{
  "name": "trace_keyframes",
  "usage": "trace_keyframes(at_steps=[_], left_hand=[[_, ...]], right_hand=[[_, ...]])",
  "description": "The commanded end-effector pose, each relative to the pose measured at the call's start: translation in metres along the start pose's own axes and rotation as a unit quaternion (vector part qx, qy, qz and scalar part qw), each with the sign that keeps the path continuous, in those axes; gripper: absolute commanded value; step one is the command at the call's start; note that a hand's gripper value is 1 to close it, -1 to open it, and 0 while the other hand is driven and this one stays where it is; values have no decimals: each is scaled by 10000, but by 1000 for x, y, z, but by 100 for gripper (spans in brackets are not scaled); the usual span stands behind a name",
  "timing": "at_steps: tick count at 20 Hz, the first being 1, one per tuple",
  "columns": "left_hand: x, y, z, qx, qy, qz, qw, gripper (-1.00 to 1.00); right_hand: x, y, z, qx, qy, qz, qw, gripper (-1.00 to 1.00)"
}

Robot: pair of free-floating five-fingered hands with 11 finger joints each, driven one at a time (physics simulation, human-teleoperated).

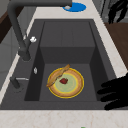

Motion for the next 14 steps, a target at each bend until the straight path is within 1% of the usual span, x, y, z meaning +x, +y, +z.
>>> trace_keyframes(at_steps=[1,5,6,9,10,11,12,13,14], left_hand=[[-4,-6,2,333,530,207,9978,-100],[-9,-13,3,324,575,230,9976,-100],[-12,-16,4,347,548,257,9976,-100],[-21,-19,10,266,443,267,9983,-100],[-22,-20,21,203,206,177,9994,-100],[-24,-20,26,184,125,205,9995,-100],[-26,-21,33,176,28,180,9997,-100],[-31,-20,41,149,-73,216,9996,-100],[-37,-19,46,128,-67,245,9996,-100]], right_hand=[[0,0,0,0,0,0,10000,0],[0,0,0,0,0,0,10000,0],[0,0,0,0,0,0,10000,0],[0,0,0,0,0,0,10000,0],[0,0,0,0,0,0,10000,0],[0,0,0,0,0,0,10000,0],[0,0,0,0,0,0,10000,0],[0,0,0,0,0,0,10000,0],[0,0,0,0,0,0,10000,0]])
